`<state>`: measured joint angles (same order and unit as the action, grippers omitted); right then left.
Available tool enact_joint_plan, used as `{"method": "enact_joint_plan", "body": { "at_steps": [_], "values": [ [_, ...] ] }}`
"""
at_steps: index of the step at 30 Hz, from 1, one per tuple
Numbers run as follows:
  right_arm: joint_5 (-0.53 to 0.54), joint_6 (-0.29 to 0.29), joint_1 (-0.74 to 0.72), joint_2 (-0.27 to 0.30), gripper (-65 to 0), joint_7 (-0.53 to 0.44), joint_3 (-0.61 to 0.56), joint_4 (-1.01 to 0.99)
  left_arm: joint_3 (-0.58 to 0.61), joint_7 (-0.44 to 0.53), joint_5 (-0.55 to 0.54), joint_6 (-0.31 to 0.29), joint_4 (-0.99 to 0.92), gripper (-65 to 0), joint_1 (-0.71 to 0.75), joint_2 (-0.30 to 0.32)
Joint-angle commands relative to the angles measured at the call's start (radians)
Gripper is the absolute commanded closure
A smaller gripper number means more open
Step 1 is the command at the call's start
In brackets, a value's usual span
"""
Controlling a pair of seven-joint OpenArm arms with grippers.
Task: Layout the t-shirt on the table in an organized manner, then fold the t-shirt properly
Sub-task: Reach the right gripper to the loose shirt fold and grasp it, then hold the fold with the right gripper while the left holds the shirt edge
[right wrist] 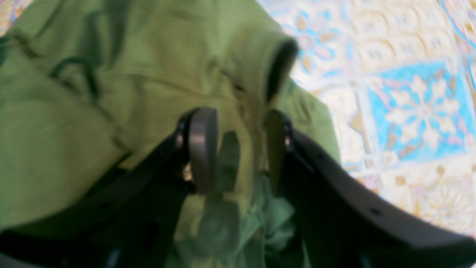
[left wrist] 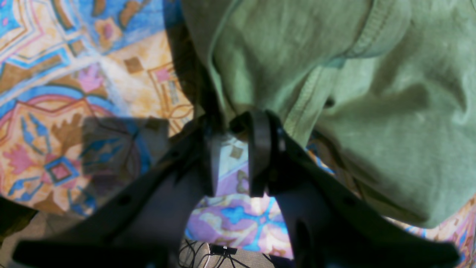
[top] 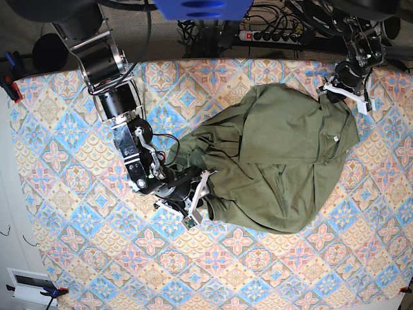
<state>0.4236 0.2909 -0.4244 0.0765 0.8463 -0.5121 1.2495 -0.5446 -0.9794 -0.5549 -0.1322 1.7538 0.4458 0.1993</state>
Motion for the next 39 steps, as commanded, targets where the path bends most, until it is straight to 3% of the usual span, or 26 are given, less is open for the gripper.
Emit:
{"method": "enact_joint_plan", "body": {
  "at_steps": [1, 7, 12, 19, 39],
  "values": [
    [0.019, 0.012, -0.032, -0.039, -21.7, -0.029, -0.004, 0.002, -0.004, 0.015, -0.011, -0.004, 0.019, -13.6, 0.000, 0.009],
    [-0.136, 0.012, -0.083, -0.102, -21.7, -0.046, -0.006, -0.078, -0.004, 0.015, -0.011, -0.005, 0.018, -13.6, 0.000, -0.010],
    [-0.249, 0.012, -0.083, -0.126, -21.8, -0.123, -0.006, -0.147, -0.004, 0.015, -0.011, -0.005, 0.019, -13.6, 0.000, -0.010],
    [-0.249, 0.012, -0.083, -0.126, -21.8, -0.189, -0.003, -0.219, -0.006, 0.015, -0.077, -0.005, 0.015, -13.6, 0.012, -0.004],
    [-0.251, 0.012, -0.084, -0.103, -21.5, -0.187, 0.008, -0.170, -0.006, 0.015, -0.086, -0.005, 0.015, -13.5, 0.026, -0.005]
  ]
}}
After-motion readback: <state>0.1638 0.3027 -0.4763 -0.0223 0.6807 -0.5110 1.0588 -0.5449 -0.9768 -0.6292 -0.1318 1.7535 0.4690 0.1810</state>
